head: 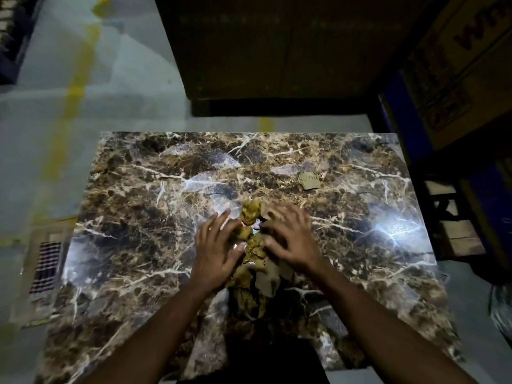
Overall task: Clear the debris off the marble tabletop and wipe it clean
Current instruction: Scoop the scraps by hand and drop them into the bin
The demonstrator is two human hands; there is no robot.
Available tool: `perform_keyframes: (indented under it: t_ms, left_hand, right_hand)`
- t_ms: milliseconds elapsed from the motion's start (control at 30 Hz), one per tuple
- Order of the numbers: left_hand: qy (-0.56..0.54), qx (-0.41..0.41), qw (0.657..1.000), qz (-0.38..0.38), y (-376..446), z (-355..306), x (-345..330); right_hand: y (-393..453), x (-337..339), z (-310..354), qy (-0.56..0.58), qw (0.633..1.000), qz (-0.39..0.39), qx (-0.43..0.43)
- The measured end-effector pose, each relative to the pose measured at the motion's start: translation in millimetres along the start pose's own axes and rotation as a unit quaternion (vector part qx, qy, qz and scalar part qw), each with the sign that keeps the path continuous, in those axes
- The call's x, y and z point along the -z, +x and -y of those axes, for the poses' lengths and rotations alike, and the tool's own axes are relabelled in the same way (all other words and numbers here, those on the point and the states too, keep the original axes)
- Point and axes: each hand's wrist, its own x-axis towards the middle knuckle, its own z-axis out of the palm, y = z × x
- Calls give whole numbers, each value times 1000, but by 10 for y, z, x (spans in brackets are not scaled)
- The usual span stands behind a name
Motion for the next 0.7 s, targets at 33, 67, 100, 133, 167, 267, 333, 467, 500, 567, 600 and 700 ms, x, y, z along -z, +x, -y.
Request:
perform_keyframes:
  t_ms: [33,67,100,133,167,267,333,467,500,567,600,700]
  left_hand:
    - [-10,9,1000,-13,60,5,45]
    - [-18,17,1000,-15,133,0,91]
    - [-22,21,1000,-3,229,-5,129]
    - [-18,25,999,23,335,-12,159]
    - [-8,25,998,60,442,-10,164]
    - [67,-9,982,175,658,-5,91]
    - [108,-27,970,215,661,0,37]
    - [81,0,985,151,453,-43,100]
    - [68,17,991,115,357,-46,132]
    - [47,52,997,35,98,-43,183]
    - [43,65,997,1,-66,-42,185]
    - [10,123,991,-43,-628,-134,52]
  right_hand:
    - [73,131,-31,10,999,-37,-15]
    - [188,252,-104,11,997,-71,-39]
    - [340,360,-226,-1,993,-95,-68]
    - [495,467,-356,-23,990,-100,-96]
    - [633,540,-501,-51,988,-78,-121]
    - [744,532,-820,-131,982,43,-132]
    - [564,398,-828,-144,982,78,-99]
    - [56,154,-584,-115,988,75,-65]
    - [-75,118,-553,-105,990,73,-55]
    - [-346,93,-537,-62,996,37,-61]
    - [-468,93,-545,-33,997,4,-76]
    - [-680,47,-567,-37,994,-29,-101]
